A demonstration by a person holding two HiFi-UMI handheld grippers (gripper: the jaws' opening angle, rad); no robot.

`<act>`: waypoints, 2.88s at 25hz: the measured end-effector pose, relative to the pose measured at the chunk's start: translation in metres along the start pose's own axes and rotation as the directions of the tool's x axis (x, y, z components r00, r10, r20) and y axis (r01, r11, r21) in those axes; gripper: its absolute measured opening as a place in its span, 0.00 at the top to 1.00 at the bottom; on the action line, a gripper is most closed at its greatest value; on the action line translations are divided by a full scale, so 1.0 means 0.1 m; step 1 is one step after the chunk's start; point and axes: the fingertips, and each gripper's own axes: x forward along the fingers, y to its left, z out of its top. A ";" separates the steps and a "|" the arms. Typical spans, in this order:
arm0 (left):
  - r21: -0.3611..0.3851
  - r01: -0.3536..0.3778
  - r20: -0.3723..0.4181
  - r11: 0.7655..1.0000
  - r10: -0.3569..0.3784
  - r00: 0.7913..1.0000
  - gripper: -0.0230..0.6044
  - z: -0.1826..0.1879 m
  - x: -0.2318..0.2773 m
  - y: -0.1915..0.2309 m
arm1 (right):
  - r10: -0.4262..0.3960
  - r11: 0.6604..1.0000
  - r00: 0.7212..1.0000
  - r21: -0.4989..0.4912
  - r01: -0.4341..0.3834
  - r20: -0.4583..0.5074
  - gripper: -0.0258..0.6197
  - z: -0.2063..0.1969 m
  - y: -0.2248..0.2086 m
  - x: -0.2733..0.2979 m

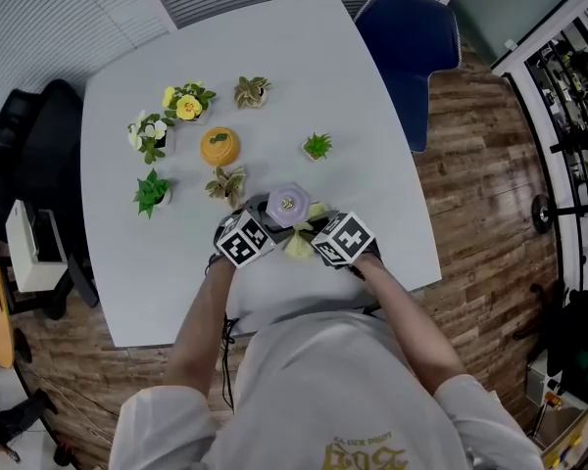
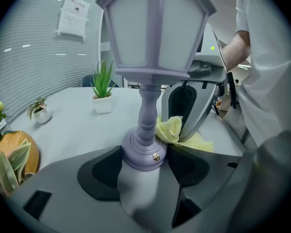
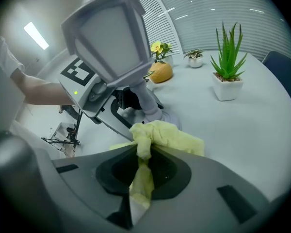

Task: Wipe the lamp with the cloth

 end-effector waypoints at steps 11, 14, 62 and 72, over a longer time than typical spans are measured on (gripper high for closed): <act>-0.078 -0.020 0.011 0.997 0.021 1.000 0.48 0.01 -0.05 -0.01 | -0.097 0.995 0.986 -0.011 0.100 0.137 0.87 0.12 -0.10 -0.47; -0.118 -0.050 0.046 0.992 0.056 0.997 0.48 0.04 -0.16 -0.03 | -0.149 0.989 0.967 0.006 0.151 0.208 0.87 0.16 -0.14 -0.70; -0.458 -0.395 0.502 0.796 0.598 0.624 0.96 1.27 -2.36 -0.53 | -0.453 0.864 0.561 0.185 0.468 0.693 0.87 0.59 0.81 -2.35; -0.464 -0.396 0.501 0.792 0.603 0.620 0.96 1.20 -2.42 -0.53 | -0.463 0.854 0.547 0.184 0.487 0.697 0.87 0.59 0.87 -2.37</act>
